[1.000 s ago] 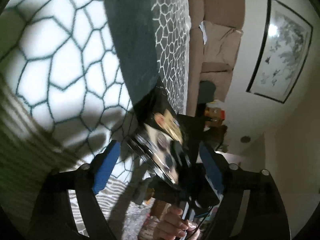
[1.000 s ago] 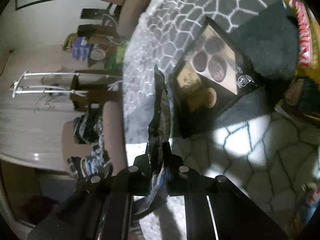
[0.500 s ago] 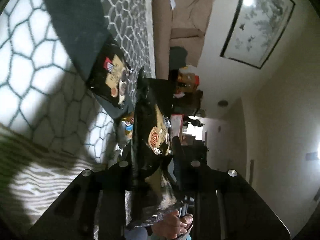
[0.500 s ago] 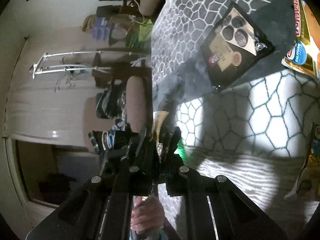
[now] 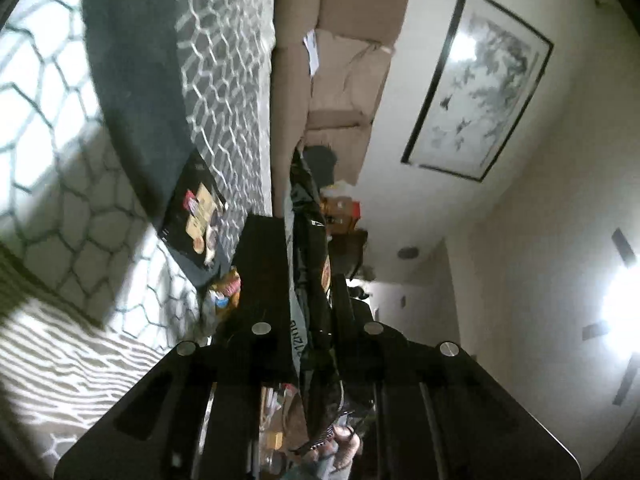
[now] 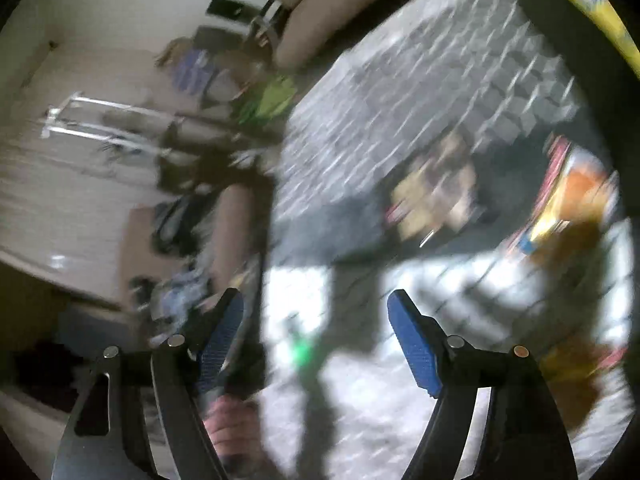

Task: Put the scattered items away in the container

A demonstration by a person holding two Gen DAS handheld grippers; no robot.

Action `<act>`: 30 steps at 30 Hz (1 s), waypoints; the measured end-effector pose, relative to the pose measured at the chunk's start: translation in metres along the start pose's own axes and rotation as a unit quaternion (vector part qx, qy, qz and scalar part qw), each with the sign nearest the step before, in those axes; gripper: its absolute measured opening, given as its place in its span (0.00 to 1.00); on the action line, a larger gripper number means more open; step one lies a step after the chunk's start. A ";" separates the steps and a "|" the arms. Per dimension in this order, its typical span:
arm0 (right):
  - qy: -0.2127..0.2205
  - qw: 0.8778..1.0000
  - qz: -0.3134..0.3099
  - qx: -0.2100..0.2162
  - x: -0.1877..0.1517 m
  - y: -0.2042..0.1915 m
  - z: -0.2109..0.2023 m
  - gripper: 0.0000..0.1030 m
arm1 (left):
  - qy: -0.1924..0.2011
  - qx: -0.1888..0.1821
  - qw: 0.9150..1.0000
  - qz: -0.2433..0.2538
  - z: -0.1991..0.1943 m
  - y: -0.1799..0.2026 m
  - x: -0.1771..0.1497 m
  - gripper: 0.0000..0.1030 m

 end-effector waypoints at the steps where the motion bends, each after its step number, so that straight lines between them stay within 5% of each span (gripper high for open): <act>1: 0.006 0.999 -0.013 -0.032 0.009 0.002 0.005 0.76 | 0.004 -0.001 1.000 -0.004 -0.003 -0.003 0.001 0.11; 10: -0.017 0.978 -0.048 -0.201 0.052 0.050 0.066 0.75 | 0.004 -0.001 1.000 -0.010 -0.009 -0.010 0.006 0.11; 17: -0.028 0.984 -0.005 -0.178 0.052 0.076 0.083 0.63 | 0.001 -0.002 1.000 -0.013 -0.006 -0.010 0.006 0.11; 19: -0.033 0.986 -0.008 -0.166 0.048 0.074 0.080 0.38 | 0.002 -0.002 1.000 -0.015 -0.008 -0.011 0.007 0.11; 20: -0.045 0.987 -0.003 -0.152 0.043 0.071 0.080 0.16 | 0.004 -0.001 1.000 -0.016 -0.008 -0.012 0.008 0.11; 24: -0.125 0.987 0.018 -0.096 0.006 0.060 0.092 0.14 | 0.006 -0.004 1.000 -0.021 -0.009 -0.013 0.008 0.11; 27: -0.192 0.980 -0.032 -0.050 -0.036 0.030 0.096 0.14 | 0.008 -0.010 1.000 -0.021 -0.010 -0.012 0.006 0.11; 30: -0.147 0.982 -0.073 -0.097 -0.028 0.024 0.083 0.15 | 0.017 -0.011 1.000 -0.017 -0.016 -0.010 0.008 0.11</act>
Point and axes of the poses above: each gripper's, at about its wrist camera, not at the fingertips, and z roughly the way its jaws point, y to its right, x to its top, the point moved 6 cm from there along z, roughly the way its jaws point, and after that the axes turned 3 degrees about z, right-handed, at the moved point
